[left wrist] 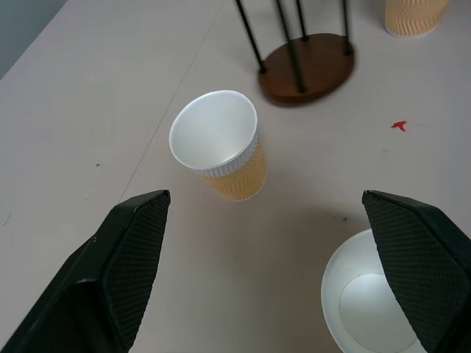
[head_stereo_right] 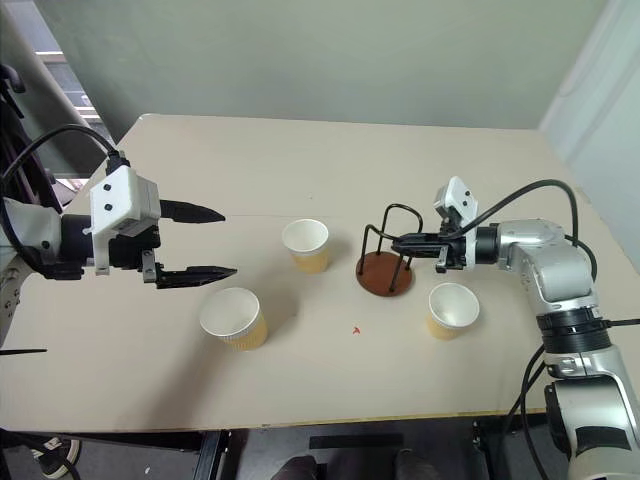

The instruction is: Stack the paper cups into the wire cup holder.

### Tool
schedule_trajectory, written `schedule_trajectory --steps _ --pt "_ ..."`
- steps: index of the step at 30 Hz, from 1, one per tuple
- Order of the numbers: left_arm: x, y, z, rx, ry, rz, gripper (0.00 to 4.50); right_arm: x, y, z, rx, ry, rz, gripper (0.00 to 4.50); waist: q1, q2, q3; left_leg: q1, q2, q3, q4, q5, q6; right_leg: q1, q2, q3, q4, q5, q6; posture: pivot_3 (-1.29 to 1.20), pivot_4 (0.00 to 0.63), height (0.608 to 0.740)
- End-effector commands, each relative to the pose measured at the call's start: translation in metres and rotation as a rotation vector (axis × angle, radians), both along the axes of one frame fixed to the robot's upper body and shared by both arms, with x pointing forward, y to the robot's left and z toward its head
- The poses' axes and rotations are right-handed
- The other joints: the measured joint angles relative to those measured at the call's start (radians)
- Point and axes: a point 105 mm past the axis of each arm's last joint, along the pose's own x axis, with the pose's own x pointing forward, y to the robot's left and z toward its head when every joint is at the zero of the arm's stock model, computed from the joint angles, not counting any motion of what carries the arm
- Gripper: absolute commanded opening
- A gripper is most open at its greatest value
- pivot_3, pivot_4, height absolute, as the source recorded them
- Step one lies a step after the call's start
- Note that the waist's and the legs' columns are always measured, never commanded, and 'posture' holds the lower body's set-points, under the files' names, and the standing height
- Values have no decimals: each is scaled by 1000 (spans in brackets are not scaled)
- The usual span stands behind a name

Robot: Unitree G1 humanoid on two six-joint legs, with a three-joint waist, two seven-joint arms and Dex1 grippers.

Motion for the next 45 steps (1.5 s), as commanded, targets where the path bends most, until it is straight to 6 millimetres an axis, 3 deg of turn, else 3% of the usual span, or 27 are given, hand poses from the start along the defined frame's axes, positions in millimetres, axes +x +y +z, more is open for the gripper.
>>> schedule_trajectory --steps 1,8,11,24,31,35,40,42,45 --pt "-2 -3 10 6 -41 -29 4500 -44 18 12 -34 -32 253 21 0 0 0 0 -1 0 0 0 0 0 0 0 0 0 0 0 150 740" --pt "-34 -30 17 -56 40 -264 4500 -59 29 -6 -153 -124 398 21 -2 0 0 1 0 0 2 0 0 1 1 0 1 0 0 0 150 740" --pt "-44 -31 9 -21 106 -307 4500 -59 33 -9 -173 -158 436 21 -2 0 0 0 0 0 2 0 0 1 1 1 2 0 0 0 150 740" --pt "-50 -27 2 8 156 -283 4500 -59 39 -20 -214 -255 525 21 1 0 0 1 0 0 2 0 0 2 1 1 2 0 0 0 150 740" --pt "-47 -28 3 12 150 -276 4500 -54 38 -20 -237 -279 490 21 1 0 0 1 0 0 2 0 0 2 1 1 2 0 0 0 150 740" --pt "-47 -30 4 13 147 -282 4500 -55 38 -20 -243 -274 490 1009 1 0 0 1 0 0 2 0 0 2 1 1 2 0 0 0 150 740" --pt "-46 -32 5 14 146 -294 4500 -56 36 -19 -250 -268 483 2775 1 0 0 1 0 0 2 0 0 2 1 1 2 0 0 0 150 740" --pt "-47 -33 5 16 147 -308 4500 -56 33 -14 -253 -270 474 3478 1 0 0 1 0 0 2 0 0 2 1 1 2 0 0 0 150 740" --pt "-48 -33 4 29 160 -328 4500 -53 22 13 -230 -291 418 4450 1 0 0 1 0 0 2 0 0 2 1 1 2 0 0 0 150 740"
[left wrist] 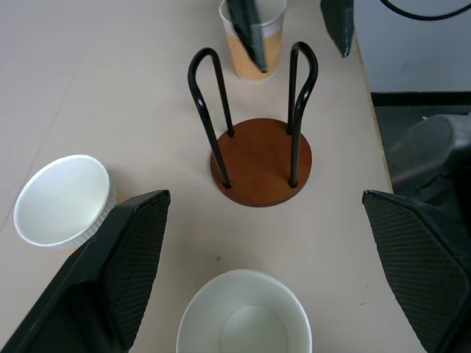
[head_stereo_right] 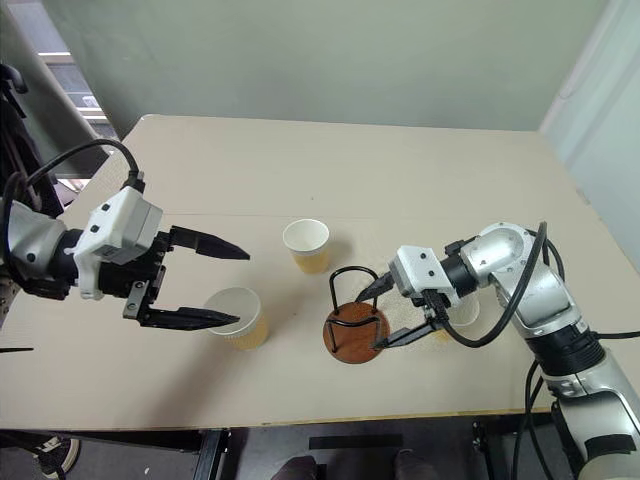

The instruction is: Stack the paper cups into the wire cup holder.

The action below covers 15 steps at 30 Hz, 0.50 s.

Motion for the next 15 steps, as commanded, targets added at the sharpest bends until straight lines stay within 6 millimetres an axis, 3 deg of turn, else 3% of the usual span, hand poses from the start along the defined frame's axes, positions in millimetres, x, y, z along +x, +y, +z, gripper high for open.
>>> schedule_trajectory --steps 1,4,7,9,11,15 --pt "-4 0 6 22 -23 -35 4500 0 -12 45 57 -90 -37 4450 0 0 0 0 0 0 0 0 0 0 0 0 0 0 0 0 150 740" --pt "-4 3 6 31 -19 -36 4500 1 -25 69 94 -117 -99 4450 1 0 0 0 0 0 0 0 0 0 0 0 0 0 0 0 150 740" --pt "-6 6 2 33 3 -27 4500 -6 -67 80 17 -118 -255 4450 15 0 0 -1 0 -1 -1 0 0 0 0 0 -1 0 0 0 150 740" --pt "-6 6 -2 29 13 -24 4500 -6 -81 71 -33 -101 -322 4450 20 0 0 -1 1 -1 -1 0 0 2 -1 0 -2 -1 -2 0 150 740" --pt "-5 4 -6 18 21 -25 4500 -2 -94 47 -115 -87 -400 4450 20 -2 -1 0 1 -1 -2 0 0 3 -1 0 -2 -1 -2 0 150 740" --pt "-4 2 -8 13 26 -28 4500 5 -99 22 -166 -80 -452 4450 12 0 0 3 0 0 0 -1 0 3 -1 0 0 -1 -1 0 150 740"
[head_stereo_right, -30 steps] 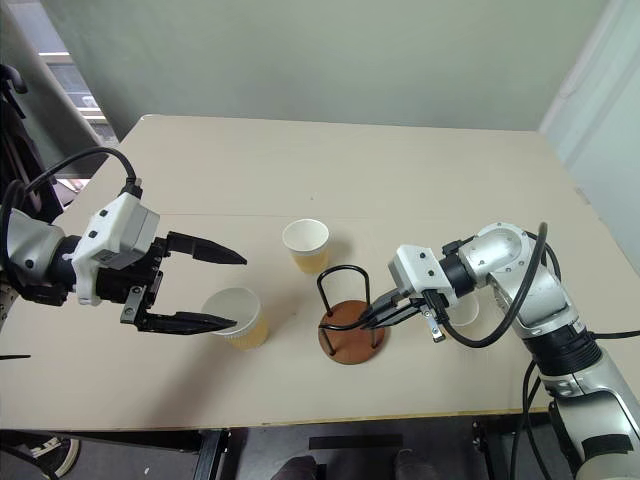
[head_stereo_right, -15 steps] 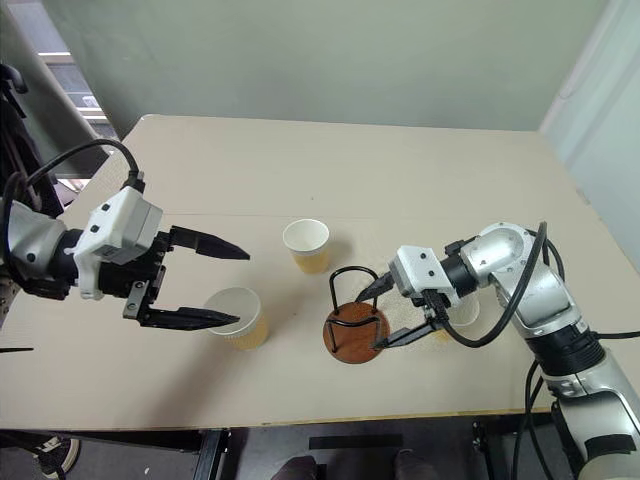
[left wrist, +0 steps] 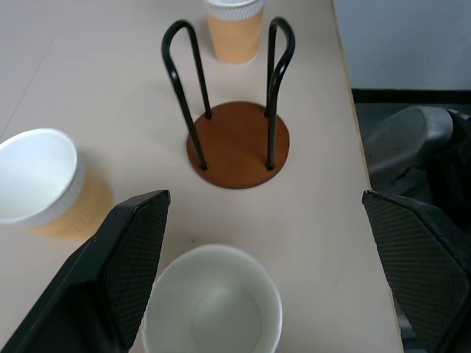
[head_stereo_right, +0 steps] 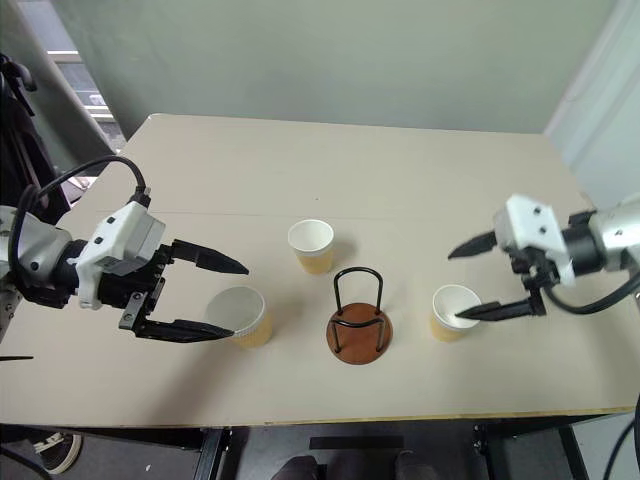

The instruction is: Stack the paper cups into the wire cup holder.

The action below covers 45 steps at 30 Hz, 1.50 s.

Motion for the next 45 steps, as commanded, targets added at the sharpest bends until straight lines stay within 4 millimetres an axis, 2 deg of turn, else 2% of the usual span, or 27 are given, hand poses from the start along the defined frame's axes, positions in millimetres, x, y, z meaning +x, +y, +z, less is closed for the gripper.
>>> schedule_trajectory --steps 1,9,14,15,18,27,28,30,32,37,40,42,45 --pt "-2 -3 5 6 -30 -15 4500 4 3 -1 -38 -64 -2 4450 -8 1 0 0 0 1 0 0 0 0 0 0 1 0 0 0 150 740" --pt "-5 -2 7 11 -30 0 4500 8 0 -33 -146 -39 10 4450 -9 1 0 1 0 1 1 -1 2 -1 1 0 2 0 0 0 150 740" --pt "-8 -1 7 12 -29 20 4500 6 0 -42 -172 -19 32 4450 -7 1 0 0 0 1 1 -1 2 -1 1 0 1 0 0 0 150 740" --pt "-8 0 7 12 -29 24 4500 7 -1 -45 -185 -19 35 4290 -7 1 0 0 0 1 1 -1 2 -1 1 0 1 0 0 0 150 740" --pt "-8 0 7 10 -32 33 4500 7 -1 -55 -220 -10 54 3549 -7 1 0 0 0 1 1 -1 2 0 1 0 1 0 0 0 150 740" --pt "-7 0 7 6 -41 41 4500 9 4 -55 -233 -34 86 143 -7 1 0 0 0 1 1 -1 2 0 1 0 1 0 0 0 150 740" --pt "-7 -1 7 6 -42 41 4500 10 4 -54 -235 -37 87 35 -7 1 0 0 0 1 1 -1 2 0 1 0 1 0 0 0 150 740" --pt "-6 0 8 6 -45 43 4500 11 2 -48 -241 -54 90 35 -7 1 0 0 0 1 1 -1 2 0 1 0 1 0 0 0 150 740" --pt "-5 0 8 6 -46 46 4500 10 4 -31 -207 -71 110 35 -7 1 0 0 0 1 1 -1 2 0 1 0 1 0 0 0 150 740" --pt "-3 3 8 10 -51 56 4500 -2 23 47 1 -147 238 35 -8 1 1 0 -1 4 1 -1 2 -1 2 0 1 0 0 0 150 740" --pt "-2 2 6 7 -52 55 4500 -6 44 82 97 -216 324 35 -11 1 0 0 -1 5 0 -1 1 -2 3 0 1 0 0 0 150 740" --pt "-1 1 6 -1 -54 55 4500 -8 62 87 122 -231 387 35 -13 1 0 1 0 4 0 -1 1 -2 4 0 1 0 0 0 150 740" --pt "0 -2 4 -9 -57 52 4500 -7 85 76 98 -246 455 35 -14 1 0 1 0 3 0 -1 1 -2 4 -1 1 0 0 0 150 740"
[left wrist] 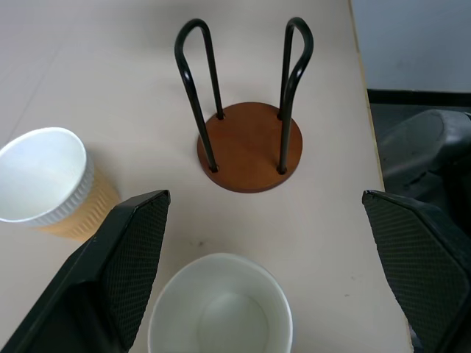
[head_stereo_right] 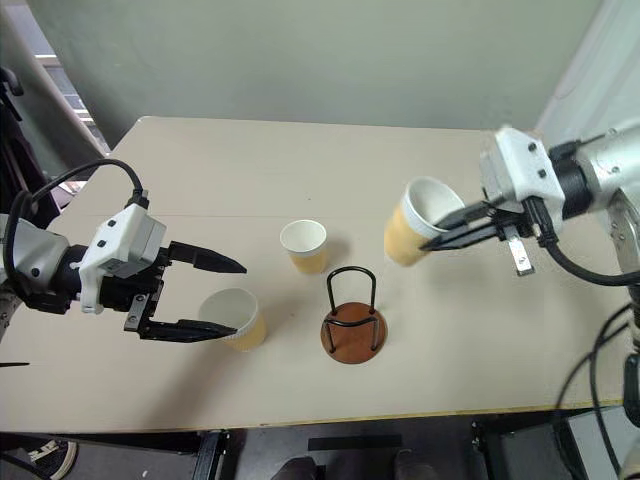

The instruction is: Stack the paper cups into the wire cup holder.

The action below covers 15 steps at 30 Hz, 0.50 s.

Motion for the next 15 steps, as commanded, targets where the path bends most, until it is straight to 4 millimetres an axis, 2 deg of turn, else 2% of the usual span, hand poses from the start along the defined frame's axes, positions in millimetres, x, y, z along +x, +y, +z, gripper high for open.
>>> schedule_trajectory --steps 1,5,15 --pt "-1 -4 6 -1 -43 -15 4500 -3 22 -9 -24 -25 63 35 -1 0 0 0 0 0 0 0 0 0 0 0 0 0 0 0 150 740" --pt "-4 -5 6 -2 -43 -14 4500 -9 33 -25 -70 -2 128 35 6 1 0 -2 0 -3 0 0 0 -1 -1 0 0 0 0 0 150 740" --pt "-8 -7 5 -3 -45 9 4500 -15 34 -49 -138 21 193 35 5 0 0 -2 0 -2 0 0 -1 0 -1 0 -1 0 0 0 150 740"
